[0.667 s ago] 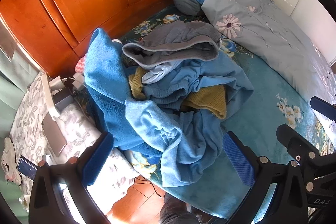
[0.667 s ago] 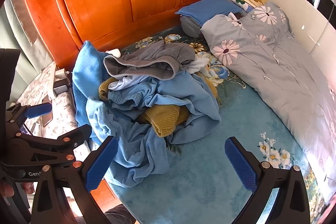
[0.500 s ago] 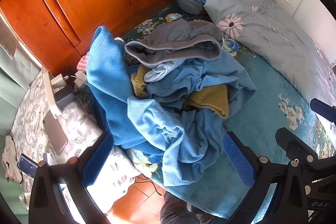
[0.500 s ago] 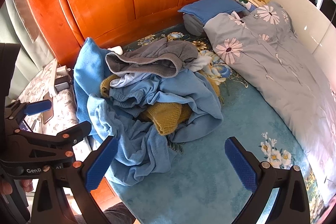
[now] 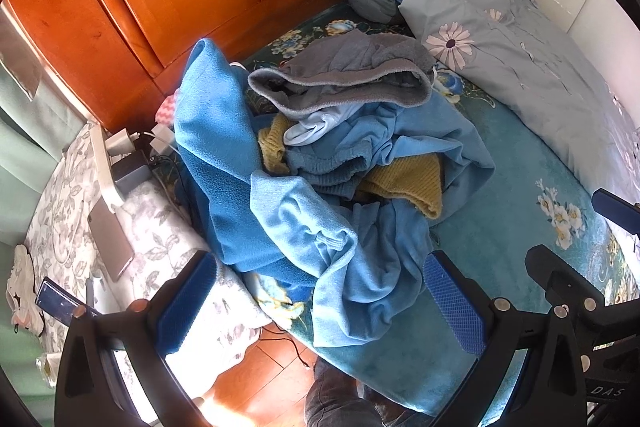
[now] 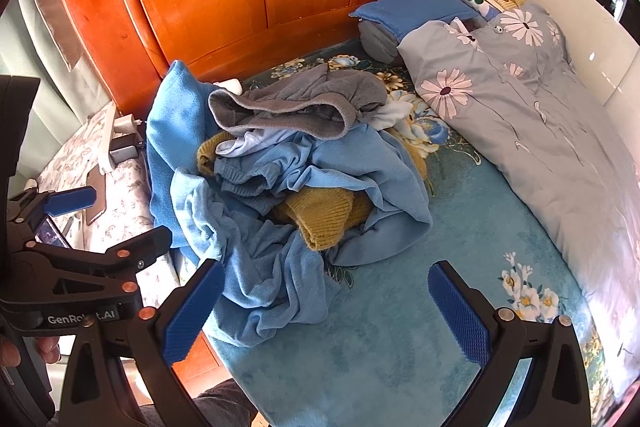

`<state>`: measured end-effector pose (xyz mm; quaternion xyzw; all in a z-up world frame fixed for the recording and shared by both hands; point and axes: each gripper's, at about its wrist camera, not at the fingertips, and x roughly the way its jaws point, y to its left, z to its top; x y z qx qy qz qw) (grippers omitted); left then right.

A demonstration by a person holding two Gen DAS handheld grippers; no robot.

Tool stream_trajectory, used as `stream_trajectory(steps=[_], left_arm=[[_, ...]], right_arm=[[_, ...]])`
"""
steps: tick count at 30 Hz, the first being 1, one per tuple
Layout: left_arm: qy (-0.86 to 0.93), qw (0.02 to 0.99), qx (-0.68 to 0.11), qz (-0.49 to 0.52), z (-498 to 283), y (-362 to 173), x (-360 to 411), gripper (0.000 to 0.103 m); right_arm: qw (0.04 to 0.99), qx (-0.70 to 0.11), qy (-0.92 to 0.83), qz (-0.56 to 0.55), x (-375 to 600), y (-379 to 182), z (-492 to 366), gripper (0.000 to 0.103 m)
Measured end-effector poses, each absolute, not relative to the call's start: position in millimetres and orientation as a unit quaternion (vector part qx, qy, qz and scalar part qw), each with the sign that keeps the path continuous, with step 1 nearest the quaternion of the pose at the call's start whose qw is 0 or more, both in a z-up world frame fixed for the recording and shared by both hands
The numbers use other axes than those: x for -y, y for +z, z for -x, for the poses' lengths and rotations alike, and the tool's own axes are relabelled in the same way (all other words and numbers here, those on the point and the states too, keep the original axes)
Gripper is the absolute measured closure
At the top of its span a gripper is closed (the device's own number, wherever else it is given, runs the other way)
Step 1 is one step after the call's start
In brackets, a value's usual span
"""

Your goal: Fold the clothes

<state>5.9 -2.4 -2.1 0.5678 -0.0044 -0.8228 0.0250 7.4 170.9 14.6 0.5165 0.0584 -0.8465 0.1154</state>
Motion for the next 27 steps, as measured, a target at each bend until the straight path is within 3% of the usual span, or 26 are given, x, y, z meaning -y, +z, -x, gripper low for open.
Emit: stream_trajectory(steps=[27], left_arm=[[-0.827, 0.040, 0.013, -0.560, -13.7, 5.8, -5.4, 0.000]], right_arm=[[0.133, -0.069, -0.845, -0.513, -180.8, 15.5, -11.6, 0.000]])
